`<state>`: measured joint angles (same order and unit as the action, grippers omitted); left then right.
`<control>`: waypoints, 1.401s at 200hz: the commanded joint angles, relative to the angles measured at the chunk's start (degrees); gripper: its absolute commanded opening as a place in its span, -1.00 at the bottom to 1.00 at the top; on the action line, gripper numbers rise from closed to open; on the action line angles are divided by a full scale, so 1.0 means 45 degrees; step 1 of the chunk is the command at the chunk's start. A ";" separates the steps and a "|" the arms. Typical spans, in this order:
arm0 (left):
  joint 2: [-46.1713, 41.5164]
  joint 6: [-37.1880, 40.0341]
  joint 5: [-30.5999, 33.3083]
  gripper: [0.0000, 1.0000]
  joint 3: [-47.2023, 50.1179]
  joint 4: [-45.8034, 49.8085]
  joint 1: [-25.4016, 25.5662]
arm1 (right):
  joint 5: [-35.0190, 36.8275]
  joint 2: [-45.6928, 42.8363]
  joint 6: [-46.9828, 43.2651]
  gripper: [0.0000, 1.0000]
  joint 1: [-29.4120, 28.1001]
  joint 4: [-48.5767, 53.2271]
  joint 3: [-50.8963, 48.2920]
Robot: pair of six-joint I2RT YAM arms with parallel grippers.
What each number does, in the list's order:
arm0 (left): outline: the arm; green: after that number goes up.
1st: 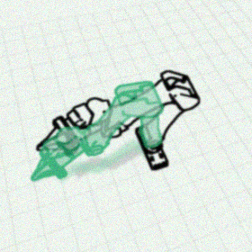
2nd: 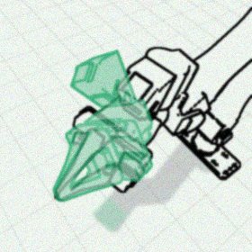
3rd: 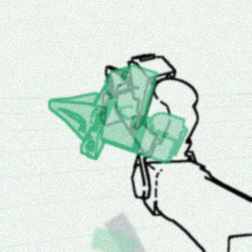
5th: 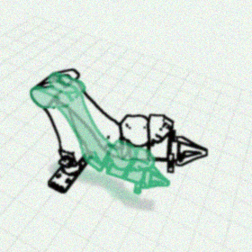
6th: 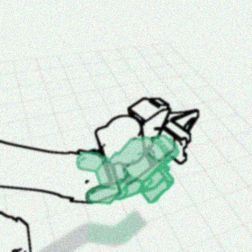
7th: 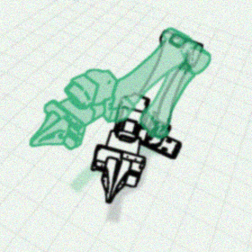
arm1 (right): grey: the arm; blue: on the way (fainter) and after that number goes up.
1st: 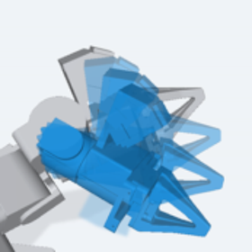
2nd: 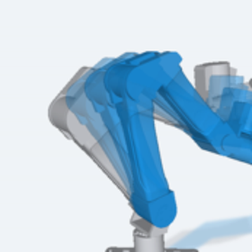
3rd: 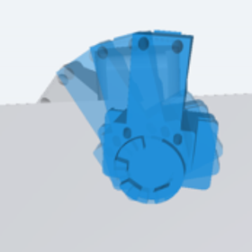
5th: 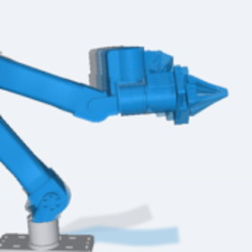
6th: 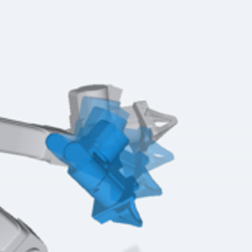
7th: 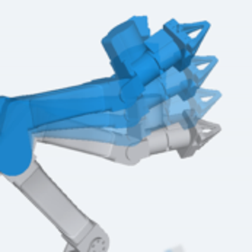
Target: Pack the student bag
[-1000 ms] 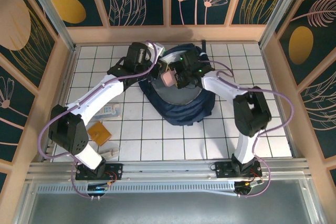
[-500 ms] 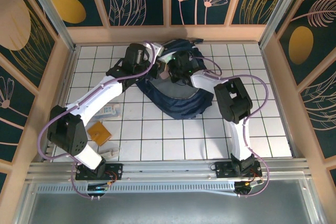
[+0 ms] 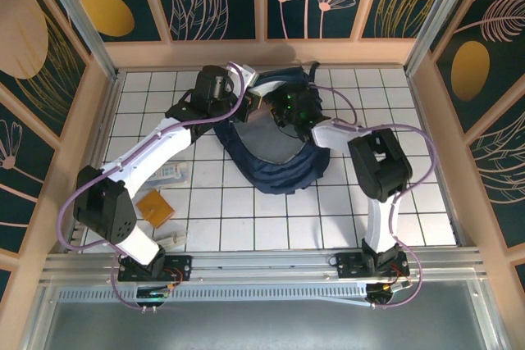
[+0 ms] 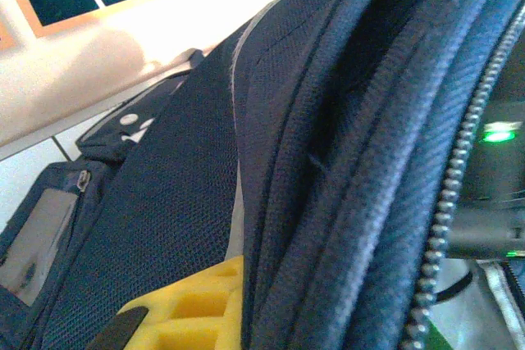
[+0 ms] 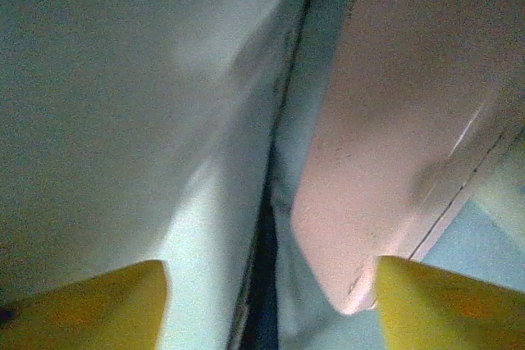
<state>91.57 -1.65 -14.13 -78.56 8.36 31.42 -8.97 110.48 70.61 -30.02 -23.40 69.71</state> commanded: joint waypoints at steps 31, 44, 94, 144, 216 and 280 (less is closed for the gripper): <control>-0.0953 0.0098 -0.0630 -1.00 -0.0763 -0.1969 0.0166 | 0.1190 -0.1193 0.1211 -1.00 -0.0749 0.3204 -0.0208; -0.0928 0.0115 -0.0648 -1.00 -0.0754 -0.1917 0.0151 | 0.2669 -0.1010 0.2110 -1.00 -0.1139 0.5062 0.0178; -0.1011 -0.0069 -0.0828 -1.00 -0.0703 -0.1955 0.0166 | 0.2444 0.0852 0.1752 -1.00 -0.0967 0.2276 0.0559; -0.1071 0.0296 -0.1478 -1.00 -0.0704 -0.1772 0.0166 | 0.2541 0.2715 0.0029 -1.00 -0.0778 -0.2438 0.0985; -0.0940 0.0969 -0.0343 -1.00 -0.0912 -0.1594 0.0166 | 0.0596 0.4029 -0.1068 -0.78 -0.0375 -0.2809 0.3300; 0.0353 0.2329 0.2779 -1.00 -0.1739 -0.1375 -0.0042 | -0.1499 -0.1623 -0.5199 -0.28 -0.0705 -0.0366 -0.1298</control>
<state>91.33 5.72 -7.05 -79.72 10.11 31.68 -8.60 113.32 60.77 -32.73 -26.50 70.22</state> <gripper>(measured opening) 0.119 0.325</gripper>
